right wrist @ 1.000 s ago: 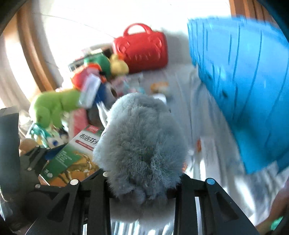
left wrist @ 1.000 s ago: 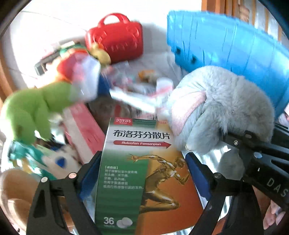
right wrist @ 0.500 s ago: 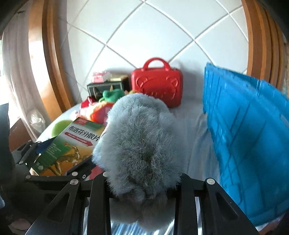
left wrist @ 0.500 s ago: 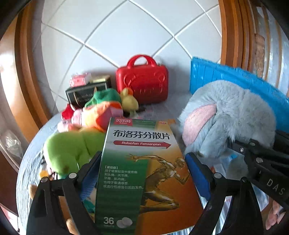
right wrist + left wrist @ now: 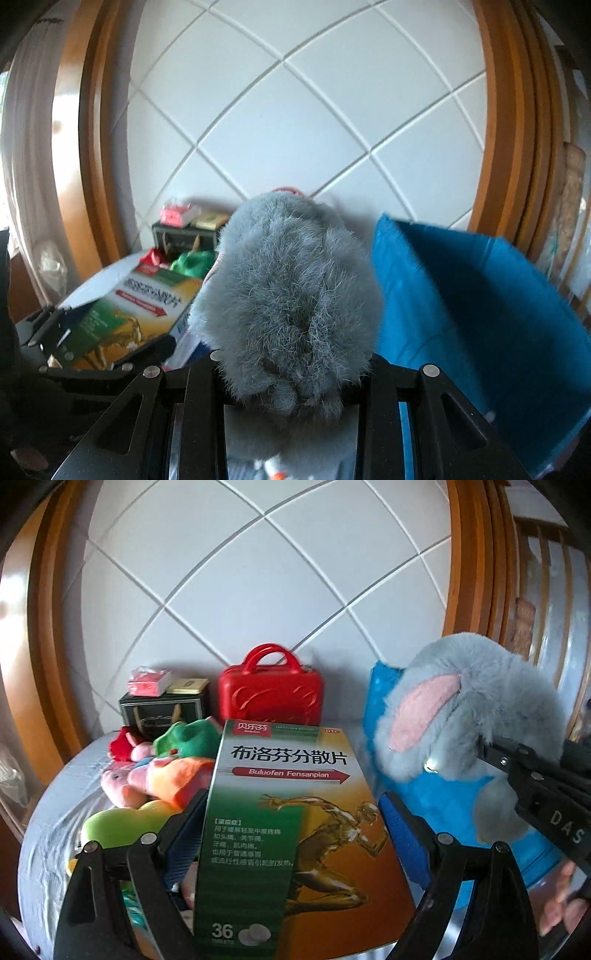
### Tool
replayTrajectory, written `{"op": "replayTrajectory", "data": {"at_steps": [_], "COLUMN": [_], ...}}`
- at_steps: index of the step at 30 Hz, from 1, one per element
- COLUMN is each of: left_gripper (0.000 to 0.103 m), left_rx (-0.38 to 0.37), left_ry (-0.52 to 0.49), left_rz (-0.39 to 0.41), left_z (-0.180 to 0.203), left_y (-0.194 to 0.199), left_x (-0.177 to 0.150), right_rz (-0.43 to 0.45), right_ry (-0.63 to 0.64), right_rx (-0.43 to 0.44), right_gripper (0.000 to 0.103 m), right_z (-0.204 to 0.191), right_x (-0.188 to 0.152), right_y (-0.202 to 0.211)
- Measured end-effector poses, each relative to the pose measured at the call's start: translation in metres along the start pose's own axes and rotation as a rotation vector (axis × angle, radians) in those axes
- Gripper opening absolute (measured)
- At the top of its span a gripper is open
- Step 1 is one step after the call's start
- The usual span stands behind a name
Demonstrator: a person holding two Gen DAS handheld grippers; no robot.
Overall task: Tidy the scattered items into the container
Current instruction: 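Lift the medicine box with left tool while right tool lifts grey plush toward crate, then lower both tools into the blue crate and open them to drop the items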
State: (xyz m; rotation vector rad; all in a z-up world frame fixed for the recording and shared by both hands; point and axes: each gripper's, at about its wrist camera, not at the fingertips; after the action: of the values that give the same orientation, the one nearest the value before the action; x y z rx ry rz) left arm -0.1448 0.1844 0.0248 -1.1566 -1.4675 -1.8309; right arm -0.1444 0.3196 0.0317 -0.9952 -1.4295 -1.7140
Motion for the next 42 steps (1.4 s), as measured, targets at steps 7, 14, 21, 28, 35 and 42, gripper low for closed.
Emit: {"op": "replayTrajectory", "data": {"at_steps": [7, 14, 21, 28, 35, 42], "left_gripper": [0.091, 0.091, 0.091, 0.091, 0.091, 0.091], "left_rx": [-0.068, -0.14, -0.039, 0.064, 0.085, 0.096], "left_ry": [0.046, 0.123, 0.069, 0.016, -0.094, -0.214], "left_rz": [0.052, -0.006, -0.137, -0.489, -0.876, -1.072], "left_z": [0.108, 0.245, 0.331, 0.347, 0.357, 0.379], "left_y": [0.007, -0.018, -0.077, -0.21, -0.304, -0.326], "left_x": [0.041, 0.089, 0.127, 0.093, 0.001, -0.05], "right_rz": [0.103, 0.086, -0.034, -0.299, -0.704, -1.083], "right_ry": [0.022, 0.063, 0.12, 0.142, 0.23, 0.249], "right_rx": [-0.03, -0.036, -0.069, -0.094, -0.092, -0.144], "right_gripper": [0.029, 0.029, 0.029, 0.029, 0.029, 0.029], "right_z": [0.101, 0.25, 0.343, 0.377, 0.377, 0.402], "right_x": [0.03, 0.057, 0.072, 0.046, -0.039, -0.13], "right_y": [0.039, 0.053, 0.01, -0.084, -0.186, -0.233]}}
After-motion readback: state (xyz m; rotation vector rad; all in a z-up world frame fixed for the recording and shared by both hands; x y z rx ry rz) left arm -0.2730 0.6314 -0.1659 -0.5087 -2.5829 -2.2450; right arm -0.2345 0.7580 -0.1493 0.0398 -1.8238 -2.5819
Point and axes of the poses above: each gripper's, at about its wrist camera, not at the fingertips, and y roughly against the way its jaws point, z to its right, x to its top, and after that the axes turned 4 degrees about -y, right-handed
